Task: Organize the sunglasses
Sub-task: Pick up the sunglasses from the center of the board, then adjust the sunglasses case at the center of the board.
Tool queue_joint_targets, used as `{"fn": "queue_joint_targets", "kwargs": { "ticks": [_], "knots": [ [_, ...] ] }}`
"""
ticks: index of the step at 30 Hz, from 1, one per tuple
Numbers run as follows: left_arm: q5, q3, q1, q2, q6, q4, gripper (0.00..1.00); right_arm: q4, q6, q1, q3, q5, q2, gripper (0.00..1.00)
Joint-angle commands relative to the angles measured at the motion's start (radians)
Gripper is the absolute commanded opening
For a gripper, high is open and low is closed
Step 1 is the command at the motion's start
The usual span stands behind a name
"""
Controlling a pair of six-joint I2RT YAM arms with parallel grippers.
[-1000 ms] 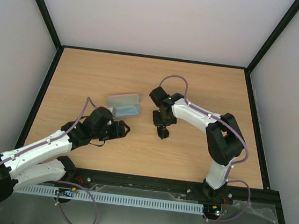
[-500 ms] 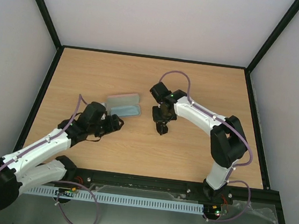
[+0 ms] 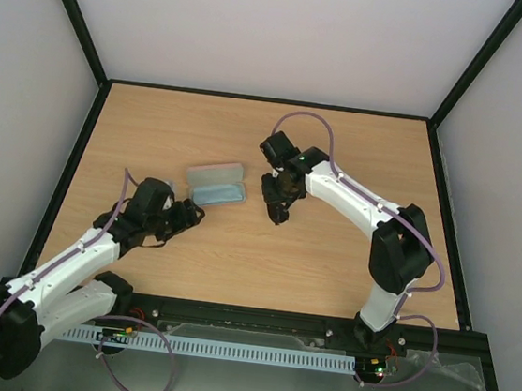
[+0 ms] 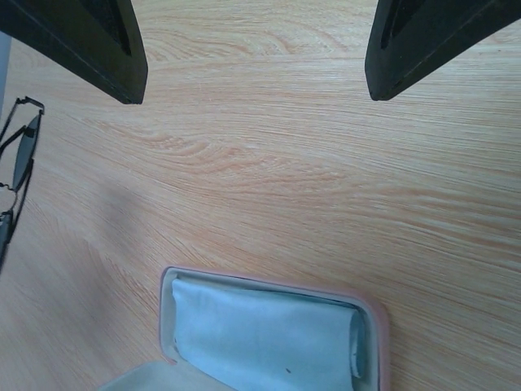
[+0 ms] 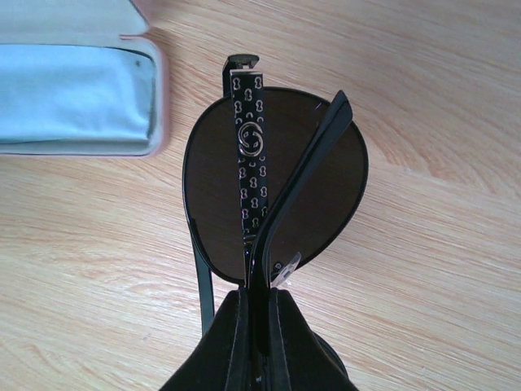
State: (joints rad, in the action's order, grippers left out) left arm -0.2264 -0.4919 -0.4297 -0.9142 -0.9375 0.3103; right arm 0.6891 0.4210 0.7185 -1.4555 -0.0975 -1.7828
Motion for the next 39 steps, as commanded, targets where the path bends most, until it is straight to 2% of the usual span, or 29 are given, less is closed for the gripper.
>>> {"fn": "queue_joint_targets", "kwargs": {
  "ticks": [1,16,20,25,28,31,39],
  "knots": [
    [-0.033,0.019,0.031,0.024,0.018,0.019,0.77,0.078,-0.045,0.022,-0.053,0.014,0.005,0.01],
    [-0.063,0.030,0.085,0.016,0.020,0.009,0.74,0.124,-0.141,0.076,-0.135,0.026,-0.035,0.01],
    [-0.058,0.048,0.088,-0.009,-0.010,-0.048,0.65,0.123,-0.139,0.085,-0.158,0.026,-0.041,0.01],
    [-0.053,0.060,0.093,-0.102,-0.043,-0.153,0.35,0.123,-0.128,0.086,-0.141,0.029,-0.028,0.01],
    [-0.032,0.054,0.099,-0.163,-0.058,-0.200,0.25,0.113,-0.118,0.085,-0.118,0.031,-0.016,0.01],
    [-0.009,0.054,0.121,-0.208,-0.074,-0.243,0.20,0.097,-0.106,0.085,-0.085,0.034,-0.004,0.01],
    [0.034,0.013,0.174,-0.321,-0.081,-0.312,0.19,0.077,-0.127,0.086,-0.081,0.081,0.018,0.01]
  ]
}}
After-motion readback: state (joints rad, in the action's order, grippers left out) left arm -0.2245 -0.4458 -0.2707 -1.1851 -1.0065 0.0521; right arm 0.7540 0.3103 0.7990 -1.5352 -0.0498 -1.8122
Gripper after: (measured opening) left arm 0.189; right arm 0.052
